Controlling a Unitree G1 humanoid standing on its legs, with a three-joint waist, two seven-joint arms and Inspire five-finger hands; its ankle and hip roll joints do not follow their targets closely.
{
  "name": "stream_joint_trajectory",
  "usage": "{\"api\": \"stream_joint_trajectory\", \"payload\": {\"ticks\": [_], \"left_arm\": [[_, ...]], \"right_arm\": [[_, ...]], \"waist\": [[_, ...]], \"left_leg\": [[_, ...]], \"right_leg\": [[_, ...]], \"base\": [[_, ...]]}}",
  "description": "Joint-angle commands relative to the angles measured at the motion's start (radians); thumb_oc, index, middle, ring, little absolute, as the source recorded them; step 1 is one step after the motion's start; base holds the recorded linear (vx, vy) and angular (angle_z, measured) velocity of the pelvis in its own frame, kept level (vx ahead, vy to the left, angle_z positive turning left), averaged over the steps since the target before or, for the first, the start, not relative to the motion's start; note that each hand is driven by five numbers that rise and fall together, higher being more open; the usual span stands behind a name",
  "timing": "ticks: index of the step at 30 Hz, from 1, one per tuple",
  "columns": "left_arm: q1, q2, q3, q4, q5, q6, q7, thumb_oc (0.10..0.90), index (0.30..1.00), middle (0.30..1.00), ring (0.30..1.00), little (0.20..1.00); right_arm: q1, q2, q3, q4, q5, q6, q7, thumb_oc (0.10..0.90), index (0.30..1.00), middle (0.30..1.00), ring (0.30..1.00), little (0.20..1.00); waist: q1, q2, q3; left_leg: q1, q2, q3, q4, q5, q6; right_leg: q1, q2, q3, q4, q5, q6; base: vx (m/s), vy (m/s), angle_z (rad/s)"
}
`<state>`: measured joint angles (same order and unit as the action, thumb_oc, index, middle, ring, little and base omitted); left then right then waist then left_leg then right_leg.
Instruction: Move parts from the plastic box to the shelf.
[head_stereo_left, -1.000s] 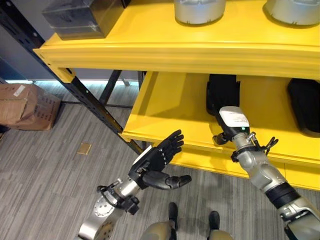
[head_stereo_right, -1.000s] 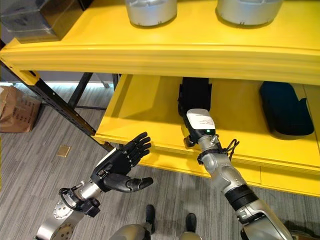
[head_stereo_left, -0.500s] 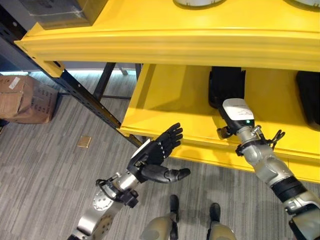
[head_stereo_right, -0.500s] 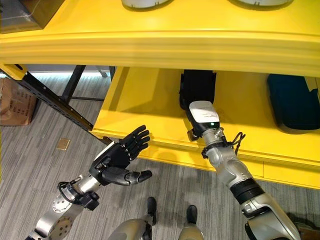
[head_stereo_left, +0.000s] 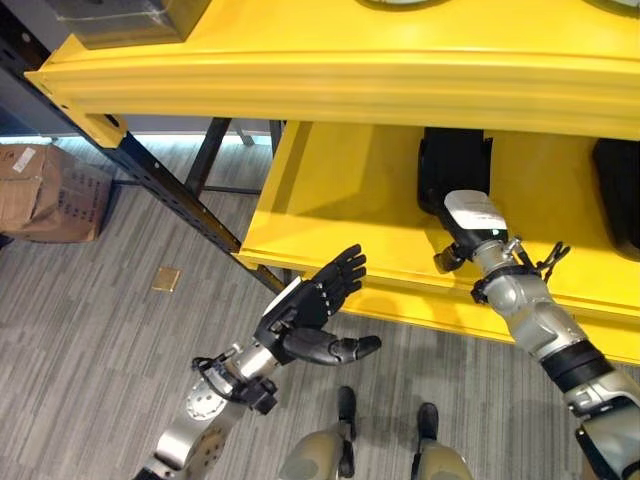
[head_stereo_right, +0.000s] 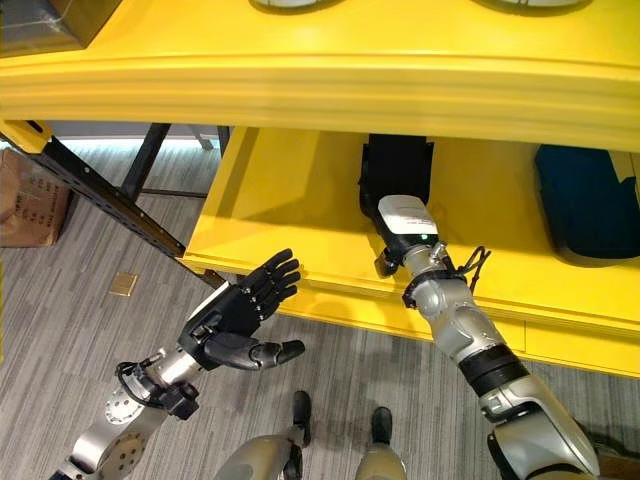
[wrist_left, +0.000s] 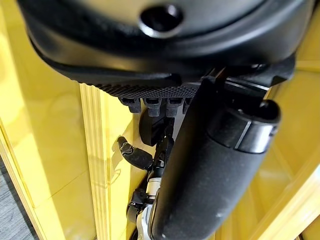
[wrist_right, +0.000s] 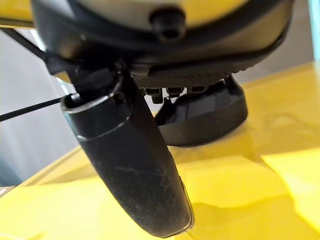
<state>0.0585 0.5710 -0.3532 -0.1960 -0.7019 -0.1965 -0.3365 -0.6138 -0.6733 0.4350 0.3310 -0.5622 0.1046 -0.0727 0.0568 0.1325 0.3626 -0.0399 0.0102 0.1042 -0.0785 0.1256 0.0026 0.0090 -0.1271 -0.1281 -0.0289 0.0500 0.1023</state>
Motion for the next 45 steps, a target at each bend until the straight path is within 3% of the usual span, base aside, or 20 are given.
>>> {"api": "stream_joint_trajectory", "payload": {"ticks": [1, 3, 10, 16, 45], "left_arm": [[-0.032, 0.001, 0.019, -0.102, -0.028, -0.079, -0.041, 0.9, 1.0, 1.0, 1.0, 1.0], [-0.034, -0.006, 0.024, -0.102, -0.015, -0.068, -0.046, 0.9, 1.0, 1.0, 1.0, 1.0], [-0.035, -0.014, 0.028, -0.097, -0.004, -0.061, -0.055, 0.9, 1.0, 1.0, 1.0, 1.0], [-0.029, -0.023, 0.044, -0.1, 0.004, -0.053, -0.067, 0.9, 1.0, 1.0, 1.0, 1.0], [0.001, -0.042, 0.075, -0.104, 0.025, -0.047, -0.069, 0.9, 1.0, 1.0, 1.0, 1.0]], "right_arm": [[-0.118, -0.009, 0.038, -0.007, 0.046, 0.076, 0.066, 0.9, 1.0, 1.0, 1.0, 1.0], [-0.115, 0.009, 0.053, 0.0, 0.033, 0.141, 0.103, 0.9, 1.0, 1.0, 1.0, 1.0], [-0.121, 0.029, 0.046, 0.033, -0.009, 0.206, 0.118, 0.9, 1.0, 1.0, 1.0, 1.0], [-0.11, 0.027, 0.047, 0.022, -0.049, 0.245, 0.214, 0.9, 1.0, 1.0, 1.0, 1.0], [0.021, 0.079, 0.005, -0.138, -0.026, 0.356, 0.283, 0.9, 1.0, 1.0, 1.0, 1.0]], "waist": [[0.019, -0.038, -0.044], [0.02, -0.046, -0.045], [0.02, -0.053, -0.051], [0.018, -0.058, -0.056], [-0.004, -0.078, -0.074]], "left_leg": [[-0.02, -0.018, -0.015, 0.123, -0.113, -0.008], [-0.016, -0.013, -0.013, 0.123, -0.112, -0.01], [-0.006, -0.008, -0.011, 0.12, -0.111, -0.012], [0.003, -0.005, -0.009, 0.114, -0.109, -0.013], [0.027, 0.004, 0.0, 0.109, -0.112, -0.011]], "right_leg": [[-0.082, -0.019, -0.008, 0.171, -0.071, -0.03], [-0.079, -0.015, -0.007, 0.172, -0.07, -0.031], [-0.069, -0.011, -0.002, 0.168, -0.067, -0.032], [-0.061, -0.007, 0.003, 0.163, -0.064, -0.031], [-0.042, -0.001, 0.012, 0.154, -0.06, -0.025]], "base": [[0.0, 0.0, 0.0], [0.0, -0.048, 0.0], [0.0, -0.006, 0.0], [0.0, 0.0, 0.0], [0.0, 0.0, 0.0]]}}
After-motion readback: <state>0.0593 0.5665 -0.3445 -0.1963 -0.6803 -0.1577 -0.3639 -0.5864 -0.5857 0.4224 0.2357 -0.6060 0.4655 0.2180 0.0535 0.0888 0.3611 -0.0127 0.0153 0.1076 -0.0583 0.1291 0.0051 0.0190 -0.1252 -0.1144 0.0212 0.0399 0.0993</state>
